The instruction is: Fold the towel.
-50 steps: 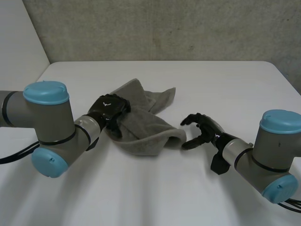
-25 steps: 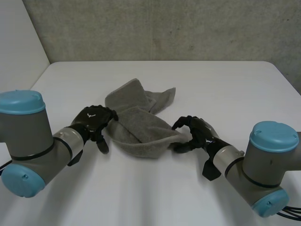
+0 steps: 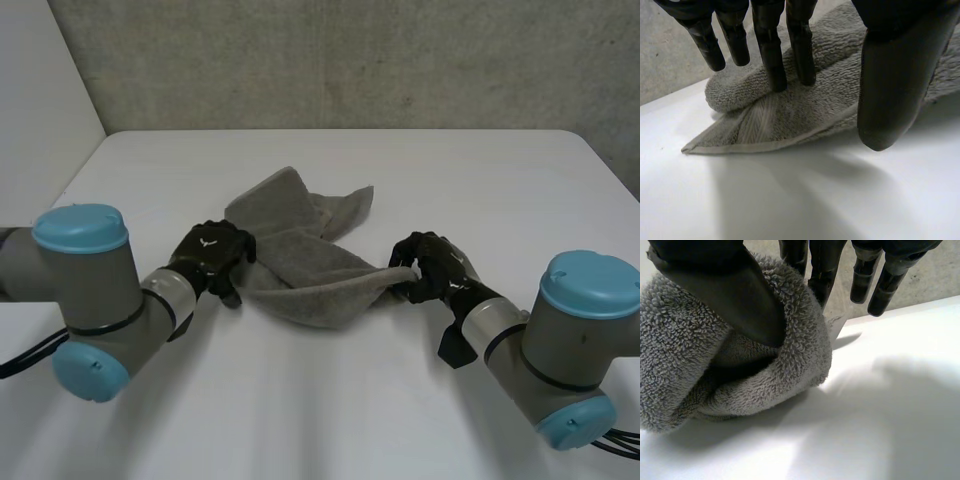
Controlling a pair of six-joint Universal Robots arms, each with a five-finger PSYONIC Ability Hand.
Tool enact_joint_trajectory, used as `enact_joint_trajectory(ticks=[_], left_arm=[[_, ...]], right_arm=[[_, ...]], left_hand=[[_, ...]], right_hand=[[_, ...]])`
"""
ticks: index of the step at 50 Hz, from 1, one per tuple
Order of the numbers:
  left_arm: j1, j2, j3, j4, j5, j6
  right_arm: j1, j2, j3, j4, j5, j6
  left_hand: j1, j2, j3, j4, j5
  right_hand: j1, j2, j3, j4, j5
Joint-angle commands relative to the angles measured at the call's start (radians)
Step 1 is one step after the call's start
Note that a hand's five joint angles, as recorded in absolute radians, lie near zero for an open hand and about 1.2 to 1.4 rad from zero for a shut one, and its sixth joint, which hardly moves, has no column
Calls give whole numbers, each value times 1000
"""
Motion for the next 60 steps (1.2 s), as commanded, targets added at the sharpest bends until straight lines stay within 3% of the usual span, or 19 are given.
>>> enact_joint_trajectory(ticks=[1, 5, 9, 12, 17, 26, 40, 48, 53, 55, 57, 58, 59, 60], left_arm=[[-11, -47, 41, 18, 0, -5], [-29, -59, 61, 24, -3, -8], [-32, -58, 64, 27, -3, -9], [-37, -50, 64, 27, -3, -9], [-45, -43, 64, 27, -4, -11], [-78, -49, 51, 22, -3, -11], [-170, -56, 16, 79, -12, -15], [-221, -89, 59, 108, -50, -143], [-233, -98, 94, 113, -50, -143], [-232, -101, 110, 116, -50, -143], [-217, -104, 145, 121, -56, -143], [-217, -104, 145, 121, -56, -143], [-204, -106, 151, 121, -61, -138], [-183, -104, 148, 121, -72, -128]], right_arm=[[-56, -82, 32, 3, -7, 5], [-76, -99, 36, 6, -5, 8], [-119, -138, 53, 12, -9, 9], [-157, -157, 59, 12, -10, 11], [-164, -161, 61, 12, -10, 11], [-158, -154, 49, 9, -9, 12], [-159, -134, 7, 9, -7, 43], [-159, -132, 10, 9, -7, 42], [-159, -131, 1, 9, -7, 38], [-159, -132, -3, 9, -7, 35], [-162, -132, -31, 19, -16, 17], [-162, -132, -31, 19, -16, 17], [-162, -145, -43, 35, -24, -9], [-161, -152, -52, 69, -44, -55]], left_hand=[[97, 95, -43, -50, 96], [313, 311, -43, -50, 312], [367, 365, -43, -50, 366], [329, 327, -43, -50, 328], [36, 34, -43, -50, 35], [-260, -263, -43, -50, -261], [-247, -249, -43, -50, -248], [-220, -222, -43, -50, -221], [-232, -234, -43, -50, -233], [-232, -234, -43, -50, -233], [-232, -234, -43, -50, -233], [-232, -234, -43, -50, -233], [-232, -234, -43, -50, -233], [-232, -234, -43, -50, -233]], right_hand=[[104, 126, -7, -60, 77], [104, 126, -7, -60, 77], [104, 126, -7, -60, 77], [104, 126, -7, -60, 77], [104, 126, -7, -60, 77], [104, 126, -7, -60, 77], [104, 126, -7, -60, 77], [104, 126, -7, -60, 77], [104, 126, -7, -60, 77], [-1, 22, -7, -60, -28], [-903, -881, -7, -60, -930], [-908, -886, -7, -60, -935], [-1118, -1096, -7, -60, -1145], [-1118, -1096, -7, -60, -1145]])
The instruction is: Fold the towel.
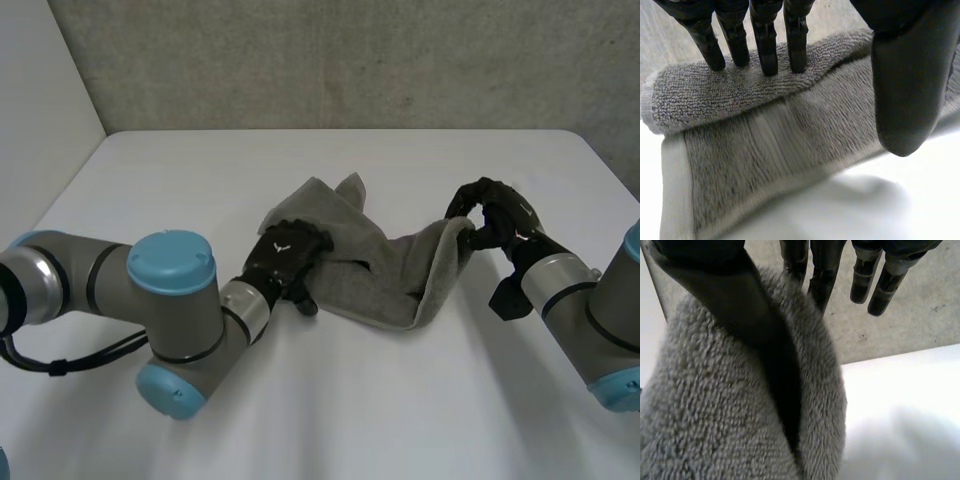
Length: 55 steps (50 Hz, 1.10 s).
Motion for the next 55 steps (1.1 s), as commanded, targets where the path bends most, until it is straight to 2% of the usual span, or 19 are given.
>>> enact_joint_trajectory(ticks=[1, 3, 4, 6, 7, 9, 10, 12, 16, 22, 27, 36, 42, 51, 55], left_arm=[[46, -3, 36, 3, -19, 19], [92, 6, 23, -4, -43, 67], [92, 6, 23, -4, -43, 67], [138, 32, -5, -7, -60, 126], [138, 32, -5, -7, -60, 127], [159, 70, -32, -9, -59, 166], [159, 71, -33, -9, -59, 167], [159, 89, -42, -12, -54, 171], [106, 152, -109, -41, -49, 147], [-3, 224, -166, -33, -60, 111], [-28, 236, -187, -24, -62, 105], [-94, 236, -198, -23, -63, 87], [-131, 222, -181, -1, -66, 41], [-173, 146, -131, 3, -163, -19], [-178, 112, -118, 5, -177, -53]], right_arm=[[-1, -20, -44, 57, -34, -86], [-11, -55, -48, 147, -80, -218], [-11, -56, -48, 147, -80, -218], [-25, -73, -34, 225, -101, -365], [-25, -73, -34, 226, -101, -365], [-42, -80, -18, 279, -106, -501], [-42, -80, -17, 279, -106, -502], [-44, -88, 4, 331, -110, -613], [-53, -141, 47, 356, -118, -712], [-54, -207, 76, 348, -141, -796], [-54, -246, 99, 338, -210, -894], [-57, -261, 157, 347, -239, -1056], [-48, -260, 191, 331, -242, -1063], [-37, -232, 242, 217, -250, -1068], [-22, -191, 243, 190, -253, -1073]], left_hand=[[-58, -17, -43, -50, -8], [-58, -17, -43, -50, -8], [-58, -17, -43, -50, -8], [-58, -17, -43, -50, -8], [-58, -17, -43, -50, -8], [-76, -34, -43, -50, -26], [-76, -34, -43, -50, -26], [-97, -55, -43, -50, -46], [-100, -58, -43, -50, -49], [-97, -55, -43, -50, -46], [-94, -52, -43, -50, -43], [-88, -46, -43, -50, -37], [-85, -43, -43, -50, -34], [-88, -46, -43, -50, -37], [-85, -43, -43, -50, -34]], right_hand=[[-832, -809, -7, -60, -853], [-832, -809, -7, -60, -853], [-832, -809, -7, -60, -853], [-832, -809, -7, -60, -853], [-832, -809, -7, -60, -853], [-832, -809, -7, -60, -853], [-832, -809, -7, -60, -853], [-832, -809, -7, -60, -853], [-832, -809, -7, -60, -853], [-832, -809, -7, -60, -853], [-832, -809, -7, -60, -853], [-832, -809, -7, -60, -853], [-832, -809, -7, -60, -853], [-832, -809, -7, -60, -853], [-737, -714, -7, -60, -758]])
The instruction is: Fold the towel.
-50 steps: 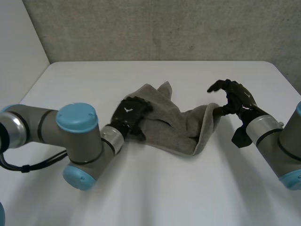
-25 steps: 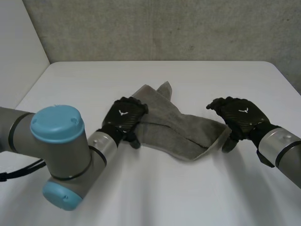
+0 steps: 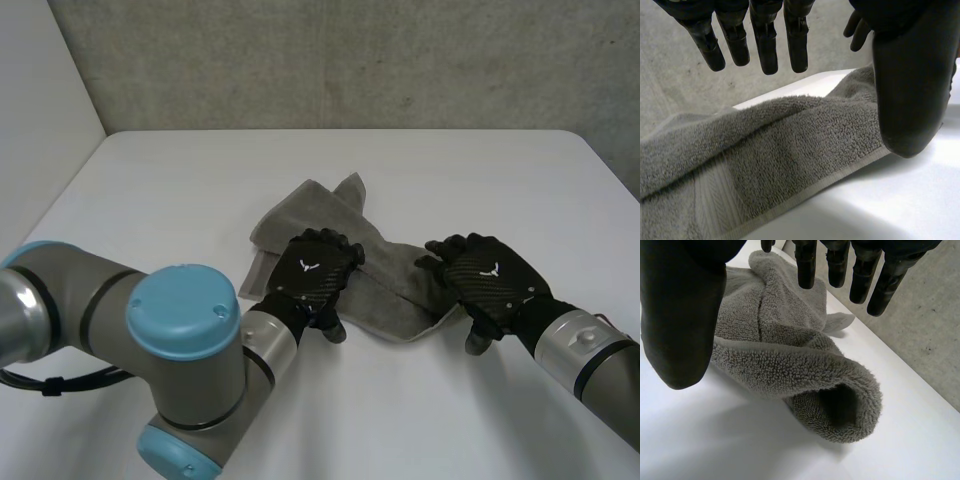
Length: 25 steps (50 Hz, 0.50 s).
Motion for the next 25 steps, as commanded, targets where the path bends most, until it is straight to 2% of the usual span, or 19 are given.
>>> enact_joint_trajectory(ticks=[1, 9, 11, 12, 13, 14, 16, 17, 19, 20, 22, 25], left_arm=[[-14, -55, 23, 0, -44, -46], [-32, -118, 60, 0, -47, -74], [-34, -136, 77, 0, -52, -74], [-34, -136, 77, 0, -52, -74], [-34, -144, 83, 0, -56, -74], [-34, -144, 83, 0, -56, -74], [-32, -158, 95, 0, -73, -71], [-32, -158, 95, 0, -73, -71], [-31, -168, 111, 0, -86, -71], [-31, -168, 111, 0, -86, -71], [-27, -182, 122, 2, -86, -69], [-23, -187, 126, 5, -86, -69]], right_arm=[[16, 50, 12, -63, -2, -3], [55, 134, -16, -93, 0, -68], [78, 171, -46, -93, 3, -68], [78, 171, -47, -93, 3, -68], [89, 186, -66, -93, 4, -62], [89, 186, -67, -93, 4, -62], [100, 203, -105, -93, 7, -45], [100, 203, -105, -93, 7, -45], [114, 206, -154, -92, 18, 39], [114, 206, -154, -92, 18, 39], [109, 206, -203, -92, 24, 204], [108, 206, -221, -89, 27, 277]], left_hand=[[-85, -35, -43, -50, 2], [-85, -35, -43, -50, 2], [-85, -35, -43, -50, 2], [-85, -35, -43, -50, 2], [-85, -35, -43, -50, 2], [-85, -35, -43, -50, 2], [-85, -35, -43, -50, 2], [-85, -35, -43, -50, 2], [-85, -35, -43, -50, 2], [-85, -35, -43, -50, 2], [-88, -37, -43, -50, -1], [-85, -35, -43, -50, 2]], right_hand=[[25, 24, -7, -60, 35], [328, 326, -7, -60, 337], [550, 548, -7, -60, 559], [551, 550, -7, -60, 561], [714, 712, -7, -60, 723], [715, 714, -7, -60, 725], [984, 983, -7, -60, 994], [985, 984, -7, -60, 995], [1151, 1150, -7, -60, 1161], [1152, 1150, -7, -60, 1161], [1152, 1150, -7, -60, 1161], [1152, 1150, -7, -60, 1161]])
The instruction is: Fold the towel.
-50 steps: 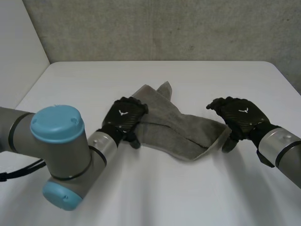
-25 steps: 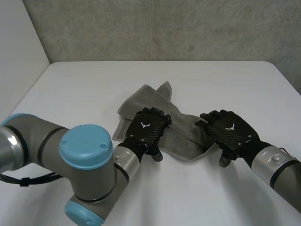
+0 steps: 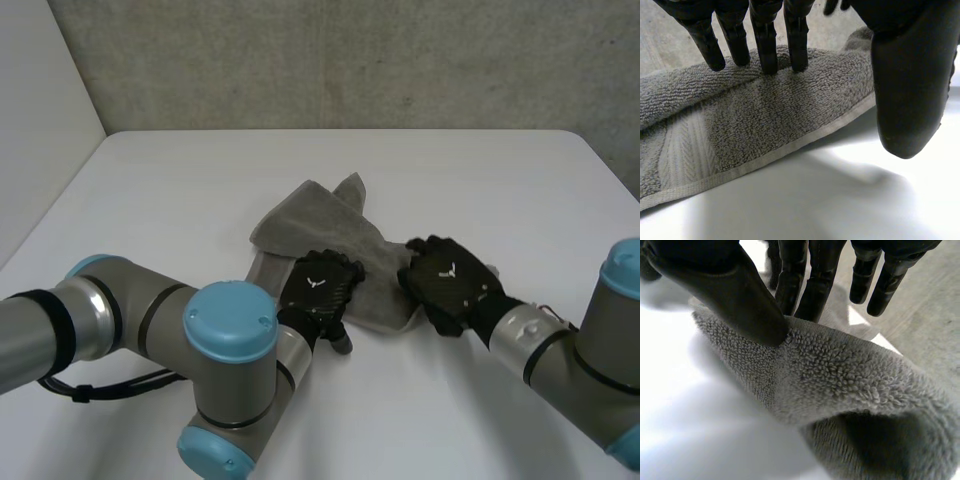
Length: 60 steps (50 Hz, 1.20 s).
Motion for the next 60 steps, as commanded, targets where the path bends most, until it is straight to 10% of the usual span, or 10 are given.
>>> enact_joint_trajectory(ticks=[1, 38, 57, 60], left_arm=[[10, -25, 22, 13, -7, 7], [111, -82, 54, 102, -5, 50], [217, 48, -27, 119, 10, 62], [223, 90, -47, 112, 12, 64]], right_arm=[[-4, 0, -100, 9, 17, 313], [-37, -128, -37, 21, 46, 547], [-45, -95, -23, 34, 23, 518], [-42, -59, -23, 34, 25, 464]], left_hand=[[-88, -37, -43, -50, -1], [206, 256, -43, -50, 293], [951, 1001, -43, -50, 1038], [951, 1001, -43, -50, 1038]], right_hand=[[104, 95, -7, -60, 79], [104, 95, -7, -60, 79], [104, 95, -7, -60, 79], [-262, -271, -7, -60, -287]])
